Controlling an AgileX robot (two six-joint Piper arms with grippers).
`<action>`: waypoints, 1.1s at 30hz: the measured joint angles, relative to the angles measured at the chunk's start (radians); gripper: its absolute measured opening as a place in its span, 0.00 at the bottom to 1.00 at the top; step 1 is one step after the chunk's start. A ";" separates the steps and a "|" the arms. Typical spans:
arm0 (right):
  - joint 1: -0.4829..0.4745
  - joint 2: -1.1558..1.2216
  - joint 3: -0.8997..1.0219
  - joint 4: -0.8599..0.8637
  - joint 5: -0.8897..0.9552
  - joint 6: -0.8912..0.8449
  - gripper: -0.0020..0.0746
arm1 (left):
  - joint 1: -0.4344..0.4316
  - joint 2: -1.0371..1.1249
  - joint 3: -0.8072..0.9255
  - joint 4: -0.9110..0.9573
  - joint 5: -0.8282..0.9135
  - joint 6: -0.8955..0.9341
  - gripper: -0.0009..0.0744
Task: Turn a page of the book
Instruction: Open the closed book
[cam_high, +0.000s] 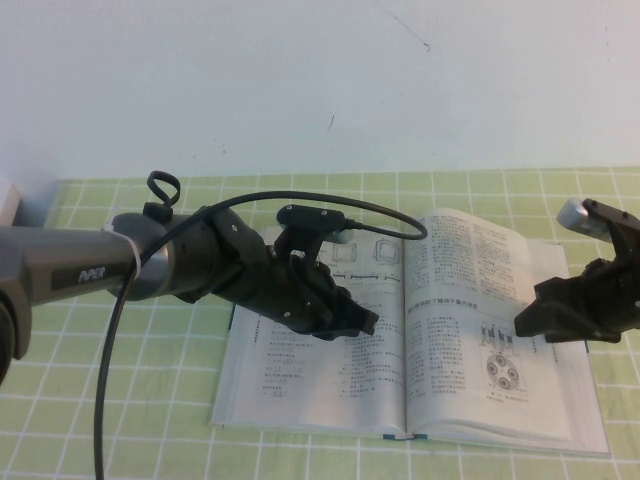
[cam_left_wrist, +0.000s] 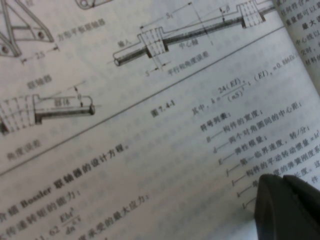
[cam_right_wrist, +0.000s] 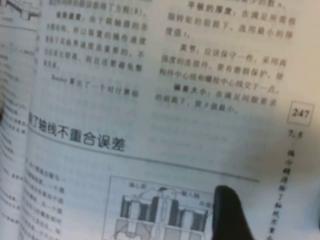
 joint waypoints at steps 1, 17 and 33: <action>0.000 0.000 0.000 0.005 0.002 0.000 0.51 | 0.000 0.000 0.000 0.000 0.000 0.000 0.01; 0.000 0.022 0.000 0.087 0.052 -0.037 0.51 | 0.000 0.000 0.000 0.000 0.001 0.002 0.01; -0.054 -0.217 0.000 -0.032 0.150 -0.195 0.08 | 0.000 0.000 0.000 0.000 0.001 0.004 0.01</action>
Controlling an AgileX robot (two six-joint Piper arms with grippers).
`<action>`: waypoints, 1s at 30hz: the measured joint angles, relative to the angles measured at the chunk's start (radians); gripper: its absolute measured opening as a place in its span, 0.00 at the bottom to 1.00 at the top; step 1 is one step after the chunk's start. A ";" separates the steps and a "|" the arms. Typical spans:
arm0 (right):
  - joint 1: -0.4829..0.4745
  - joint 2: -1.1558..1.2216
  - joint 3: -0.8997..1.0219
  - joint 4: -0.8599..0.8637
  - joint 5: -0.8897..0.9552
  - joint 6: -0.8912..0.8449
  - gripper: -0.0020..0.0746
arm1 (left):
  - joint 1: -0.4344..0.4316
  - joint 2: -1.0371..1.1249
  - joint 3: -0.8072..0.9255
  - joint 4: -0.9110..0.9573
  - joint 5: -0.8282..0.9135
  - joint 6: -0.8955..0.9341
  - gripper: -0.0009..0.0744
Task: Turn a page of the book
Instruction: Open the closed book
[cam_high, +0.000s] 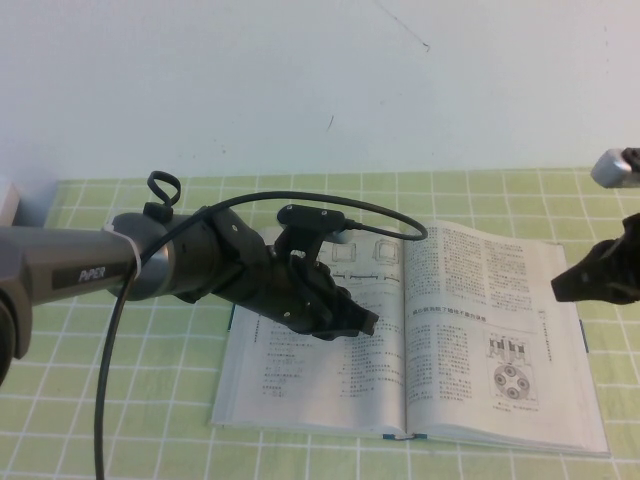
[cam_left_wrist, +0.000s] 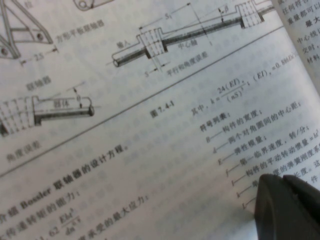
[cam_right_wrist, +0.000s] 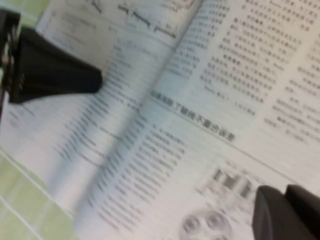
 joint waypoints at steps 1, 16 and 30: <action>0.005 -0.021 0.000 -0.060 -0.009 0.030 0.06 | 0.000 0.000 0.000 0.000 -0.002 0.000 0.01; -0.005 0.146 0.004 -0.141 -0.074 0.138 0.35 | 0.000 0.000 0.000 0.000 0.000 0.008 0.01; -0.005 0.226 0.004 0.035 -0.052 0.072 0.39 | 0.000 0.000 -0.002 0.000 0.004 0.033 0.01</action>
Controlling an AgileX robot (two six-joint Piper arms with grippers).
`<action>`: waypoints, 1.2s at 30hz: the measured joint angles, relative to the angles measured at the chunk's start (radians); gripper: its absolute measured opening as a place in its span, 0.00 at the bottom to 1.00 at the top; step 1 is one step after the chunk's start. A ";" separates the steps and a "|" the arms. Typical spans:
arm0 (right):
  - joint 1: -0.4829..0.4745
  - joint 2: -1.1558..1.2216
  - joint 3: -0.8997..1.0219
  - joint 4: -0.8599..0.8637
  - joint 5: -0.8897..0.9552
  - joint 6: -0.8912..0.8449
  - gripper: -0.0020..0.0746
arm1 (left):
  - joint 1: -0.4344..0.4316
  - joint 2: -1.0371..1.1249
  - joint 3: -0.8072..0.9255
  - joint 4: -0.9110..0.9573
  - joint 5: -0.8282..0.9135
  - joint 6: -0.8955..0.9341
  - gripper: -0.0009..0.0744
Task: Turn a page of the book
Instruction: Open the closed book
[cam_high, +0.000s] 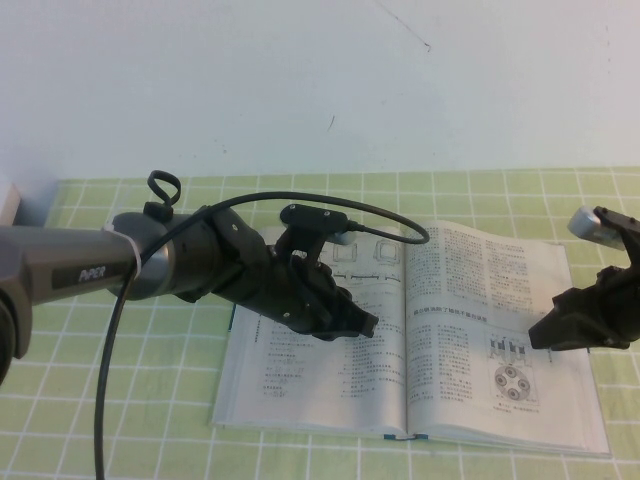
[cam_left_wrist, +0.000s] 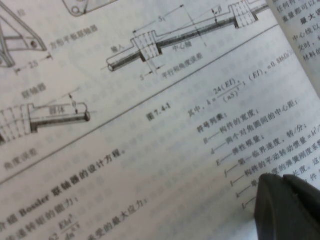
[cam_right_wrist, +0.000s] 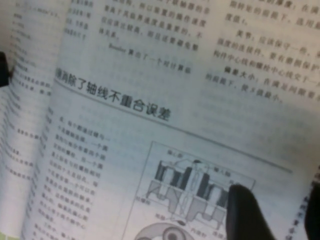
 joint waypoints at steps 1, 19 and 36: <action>0.000 0.000 0.000 -0.009 0.000 0.004 0.37 | 0.000 0.000 0.000 0.000 0.000 0.000 0.01; 0.000 -0.031 -0.002 -0.161 -0.027 0.091 0.32 | 0.000 0.000 0.000 0.000 0.002 0.023 0.01; 0.000 -0.026 -0.002 -0.080 -0.055 0.091 0.56 | 0.000 0.000 0.000 -0.011 0.002 0.049 0.01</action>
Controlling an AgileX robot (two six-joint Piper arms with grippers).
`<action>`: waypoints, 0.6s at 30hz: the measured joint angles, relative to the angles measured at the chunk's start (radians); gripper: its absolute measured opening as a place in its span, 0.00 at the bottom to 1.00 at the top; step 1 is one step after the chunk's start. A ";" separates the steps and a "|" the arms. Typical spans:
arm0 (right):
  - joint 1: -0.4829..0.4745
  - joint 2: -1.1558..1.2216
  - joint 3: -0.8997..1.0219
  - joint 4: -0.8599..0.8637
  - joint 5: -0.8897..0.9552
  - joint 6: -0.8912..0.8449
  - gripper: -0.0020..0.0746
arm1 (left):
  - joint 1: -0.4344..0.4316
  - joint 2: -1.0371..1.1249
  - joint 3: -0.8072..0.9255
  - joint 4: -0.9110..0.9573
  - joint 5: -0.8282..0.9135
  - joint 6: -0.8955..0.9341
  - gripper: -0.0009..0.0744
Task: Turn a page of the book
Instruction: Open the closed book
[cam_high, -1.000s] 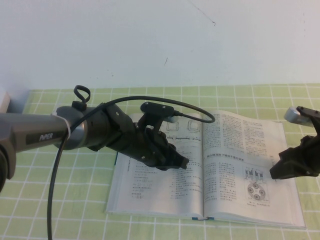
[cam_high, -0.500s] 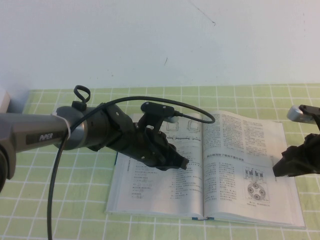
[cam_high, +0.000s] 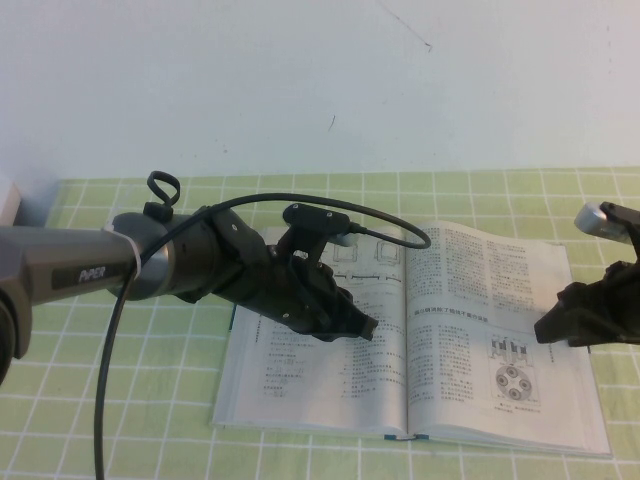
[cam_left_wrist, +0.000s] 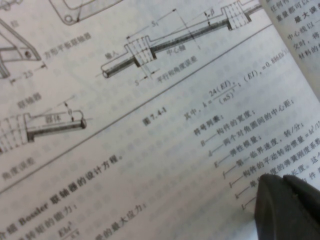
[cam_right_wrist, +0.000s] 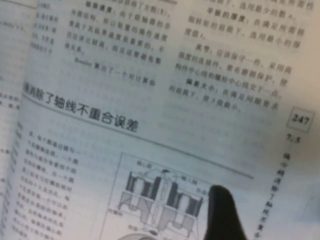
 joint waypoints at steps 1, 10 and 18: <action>0.000 0.007 0.000 0.007 0.000 0.000 0.54 | 0.000 0.000 0.000 0.000 0.000 0.000 0.01; -0.015 0.048 -0.013 0.072 0.034 -0.009 0.45 | 0.000 0.000 0.000 0.000 0.000 0.005 0.01; -0.012 0.110 -0.013 0.288 0.158 -0.152 0.44 | 0.000 0.000 0.000 -0.008 0.000 0.009 0.01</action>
